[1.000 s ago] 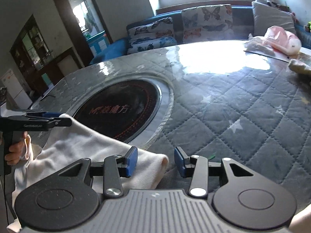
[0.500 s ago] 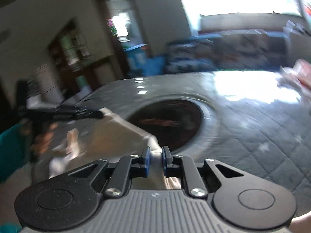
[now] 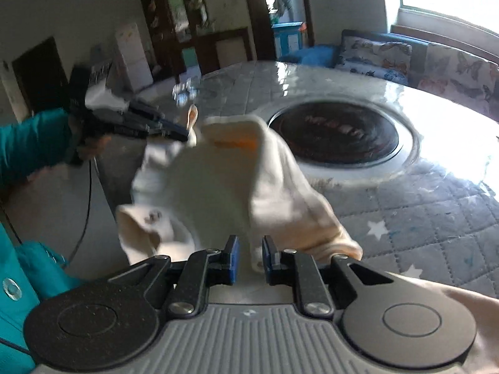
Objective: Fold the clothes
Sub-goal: 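Grasp the sweatshirt edge with the left gripper while the right gripper lifts another edge, then lift the sweatshirt with both grippers, stretching it taut between them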
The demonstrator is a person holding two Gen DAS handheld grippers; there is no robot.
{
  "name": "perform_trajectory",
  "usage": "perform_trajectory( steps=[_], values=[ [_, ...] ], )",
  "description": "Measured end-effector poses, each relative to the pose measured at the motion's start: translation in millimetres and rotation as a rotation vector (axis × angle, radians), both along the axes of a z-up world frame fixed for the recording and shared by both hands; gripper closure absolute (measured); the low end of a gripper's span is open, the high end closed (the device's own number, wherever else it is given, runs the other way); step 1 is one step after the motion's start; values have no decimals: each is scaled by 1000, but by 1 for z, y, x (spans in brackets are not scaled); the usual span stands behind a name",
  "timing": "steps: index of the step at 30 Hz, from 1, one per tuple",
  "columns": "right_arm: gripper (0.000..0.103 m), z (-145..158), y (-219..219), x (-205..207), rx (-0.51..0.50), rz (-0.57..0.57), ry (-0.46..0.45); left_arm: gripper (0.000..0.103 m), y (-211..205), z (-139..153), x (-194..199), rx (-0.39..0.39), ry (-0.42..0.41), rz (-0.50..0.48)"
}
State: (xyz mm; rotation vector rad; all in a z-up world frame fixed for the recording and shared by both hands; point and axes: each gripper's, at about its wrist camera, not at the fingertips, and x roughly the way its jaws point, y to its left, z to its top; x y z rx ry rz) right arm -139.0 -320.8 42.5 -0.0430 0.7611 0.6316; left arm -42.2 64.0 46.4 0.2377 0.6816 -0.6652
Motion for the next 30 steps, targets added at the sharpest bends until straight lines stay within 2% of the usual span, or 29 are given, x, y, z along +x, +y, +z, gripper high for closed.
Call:
perform_trajectory(
  steps=[2,3,5,7,8,9,10,13,15,18,20,22,24,30],
  values=[
    [85,6,-8,2,15,-76,-15,88,4,7,6,-25,-15,32],
    [79,8,-11,6,21,-120,-20,85,5,10,11,-44,-19,56],
    [76,7,-17,15,30,-191,-20,81,7,17,20,-81,-25,96],
    [69,1,-24,26,57,-250,14,73,4,22,31,-116,-18,127],
    [62,-2,-26,31,72,-268,34,71,2,24,37,-132,-13,142],
    [61,-6,-27,35,92,-277,52,67,-2,25,43,-141,-1,148],
    [62,-10,-28,38,111,-284,70,66,-6,25,49,-148,10,154],
    [65,-20,-21,41,77,-266,88,66,-19,18,59,-127,46,156],
    [74,-22,-19,38,50,-247,71,66,-26,10,64,-100,80,152],
    [82,-19,-8,32,-12,-202,23,66,-32,-1,58,-81,97,111],
    [83,-16,-3,28,-47,-171,-6,65,-34,-4,52,-73,94,80],
    [83,-13,2,24,-67,-129,-30,56,-36,-6,47,-59,93,55],
    [83,-13,4,24,-67,-111,-26,55,-37,-8,45,-47,97,40],
    [83,-15,0,29,-76,-133,0,56,-37,-8,42,-41,115,37]
  ],
)
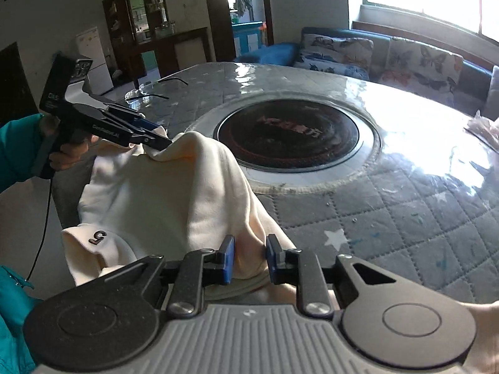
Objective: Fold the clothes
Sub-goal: 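Lift the sweatshirt with both grippers, stretching it taut between them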
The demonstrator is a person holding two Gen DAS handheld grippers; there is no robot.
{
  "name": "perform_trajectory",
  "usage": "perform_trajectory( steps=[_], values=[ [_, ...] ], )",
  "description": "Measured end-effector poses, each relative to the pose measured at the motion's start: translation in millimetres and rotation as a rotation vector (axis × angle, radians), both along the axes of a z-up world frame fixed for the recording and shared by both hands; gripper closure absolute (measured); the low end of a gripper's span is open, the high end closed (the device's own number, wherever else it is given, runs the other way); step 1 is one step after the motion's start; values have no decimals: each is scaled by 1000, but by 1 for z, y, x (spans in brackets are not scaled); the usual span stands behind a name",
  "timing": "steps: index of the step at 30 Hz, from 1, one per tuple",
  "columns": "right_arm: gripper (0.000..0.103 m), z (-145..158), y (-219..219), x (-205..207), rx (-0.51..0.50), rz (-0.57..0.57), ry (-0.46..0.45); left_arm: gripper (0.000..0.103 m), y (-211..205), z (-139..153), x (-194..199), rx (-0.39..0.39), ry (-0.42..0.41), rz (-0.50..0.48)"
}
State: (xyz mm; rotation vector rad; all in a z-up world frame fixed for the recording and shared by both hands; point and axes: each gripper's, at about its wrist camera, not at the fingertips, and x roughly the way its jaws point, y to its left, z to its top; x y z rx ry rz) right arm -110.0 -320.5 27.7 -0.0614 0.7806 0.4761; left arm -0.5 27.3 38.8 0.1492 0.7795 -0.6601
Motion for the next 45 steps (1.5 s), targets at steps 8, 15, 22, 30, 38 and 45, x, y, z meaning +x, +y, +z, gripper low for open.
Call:
perform_trajectory(
  steps=[8,15,22,30,38,45],
  values=[
    [94,6,5,1,-64,26,-19,91,-11,9,-15,49,-98,-34],
    [96,25,3,20,-188,10,-86,92,-19,30,10,56,-179,13],
    [96,39,-9,79,-331,-70,-161,92,-43,38,57,81,-234,53],
    [97,8,-1,147,-471,-81,-175,92,-75,8,110,179,-203,84],
    [97,-21,2,197,-505,-97,-159,92,-76,-16,148,201,-146,148],
    [94,-34,-3,221,-472,-133,-136,89,-78,-23,163,194,-133,190]
  ],
)
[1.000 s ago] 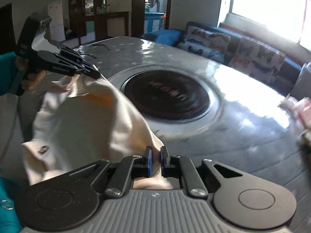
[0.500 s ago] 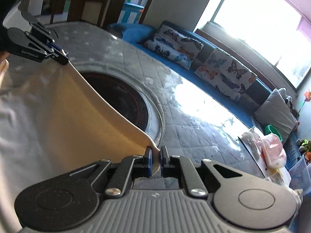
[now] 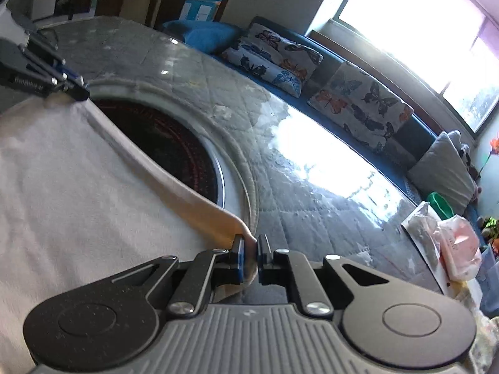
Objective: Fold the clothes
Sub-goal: 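Lift the sweatshirt with both grippers, stretching it taut between them, then lay the sweatshirt flat on the table and open both grippers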
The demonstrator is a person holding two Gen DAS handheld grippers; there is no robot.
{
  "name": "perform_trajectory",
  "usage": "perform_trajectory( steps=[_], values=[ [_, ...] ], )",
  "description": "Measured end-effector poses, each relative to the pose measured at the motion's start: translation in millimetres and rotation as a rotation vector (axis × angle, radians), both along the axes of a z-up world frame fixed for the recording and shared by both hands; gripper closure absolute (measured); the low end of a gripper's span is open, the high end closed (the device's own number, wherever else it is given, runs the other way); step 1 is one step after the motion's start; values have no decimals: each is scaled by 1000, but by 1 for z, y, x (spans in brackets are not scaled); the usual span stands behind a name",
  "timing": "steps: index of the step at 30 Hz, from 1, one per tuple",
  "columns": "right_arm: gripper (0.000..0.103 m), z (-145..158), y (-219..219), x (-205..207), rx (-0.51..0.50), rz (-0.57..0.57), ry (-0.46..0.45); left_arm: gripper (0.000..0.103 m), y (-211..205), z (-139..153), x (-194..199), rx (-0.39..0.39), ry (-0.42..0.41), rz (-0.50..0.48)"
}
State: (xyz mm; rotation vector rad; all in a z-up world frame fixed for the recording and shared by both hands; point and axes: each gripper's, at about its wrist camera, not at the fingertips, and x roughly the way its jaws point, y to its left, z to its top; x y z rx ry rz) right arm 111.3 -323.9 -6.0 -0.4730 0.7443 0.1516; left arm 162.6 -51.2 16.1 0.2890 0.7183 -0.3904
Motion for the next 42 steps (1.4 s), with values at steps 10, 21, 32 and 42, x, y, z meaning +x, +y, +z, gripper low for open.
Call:
perform_trajectory(
  steps=[10,21,32,42],
  values=[
    [92,41,-32,-37,202,-79,-23,80,18,28,-31,-41,-52,45],
    [91,33,-6,-120,364,39,92,77,49,46,-145,-128,-41,9],
    [50,28,11,-154,370,32,40,52,150,31,-204,-91,-43,332],
    [33,18,25,-171,407,6,68,42,151,36,-211,-88,-96,242]
  ],
)
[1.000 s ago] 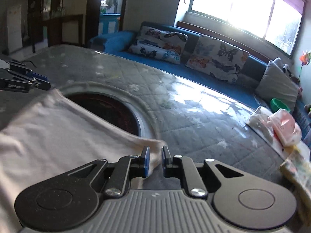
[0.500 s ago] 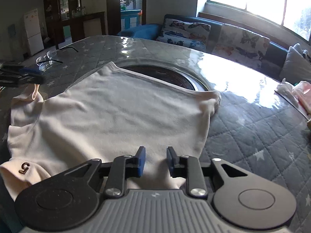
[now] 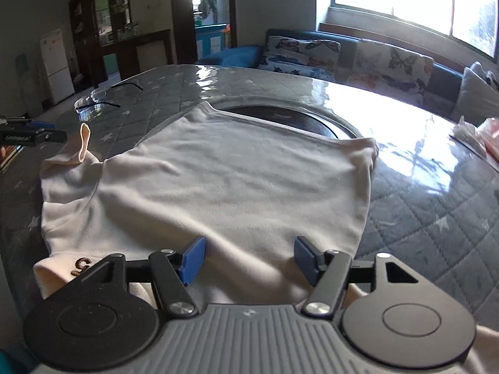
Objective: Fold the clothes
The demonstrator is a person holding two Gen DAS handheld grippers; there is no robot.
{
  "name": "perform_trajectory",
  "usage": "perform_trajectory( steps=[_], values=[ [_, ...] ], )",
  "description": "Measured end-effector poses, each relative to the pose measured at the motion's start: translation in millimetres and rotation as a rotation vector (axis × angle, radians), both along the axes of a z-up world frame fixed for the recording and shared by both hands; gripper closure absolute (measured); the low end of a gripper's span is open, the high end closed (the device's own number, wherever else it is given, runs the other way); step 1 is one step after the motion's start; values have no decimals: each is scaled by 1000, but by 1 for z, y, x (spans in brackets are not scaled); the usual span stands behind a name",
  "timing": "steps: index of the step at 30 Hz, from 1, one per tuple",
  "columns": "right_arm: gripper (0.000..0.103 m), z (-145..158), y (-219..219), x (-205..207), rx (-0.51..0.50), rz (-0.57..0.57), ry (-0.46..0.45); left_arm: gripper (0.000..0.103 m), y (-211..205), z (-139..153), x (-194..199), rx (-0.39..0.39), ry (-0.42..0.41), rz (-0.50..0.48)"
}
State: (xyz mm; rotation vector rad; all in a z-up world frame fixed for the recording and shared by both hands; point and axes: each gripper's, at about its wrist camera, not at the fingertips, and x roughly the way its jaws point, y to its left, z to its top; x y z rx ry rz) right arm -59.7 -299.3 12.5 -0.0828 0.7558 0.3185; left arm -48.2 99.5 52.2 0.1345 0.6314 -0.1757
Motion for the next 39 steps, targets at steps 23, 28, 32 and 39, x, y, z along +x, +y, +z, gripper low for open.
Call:
perform_trajectory(
  steps=[23,28,32,39],
  values=[
    [21,-3,16,-6,-20,18,-4,96,29,-21,-1,52,-30,180],
    [21,3,28,-11,-28,67,-30,97,48,-32,1,54,16,288],
    [20,5,44,-17,-32,138,-35,97,58,-34,1,36,29,341],
    [19,-3,66,-38,-95,251,-43,97,63,-36,0,50,30,370]
  ],
)
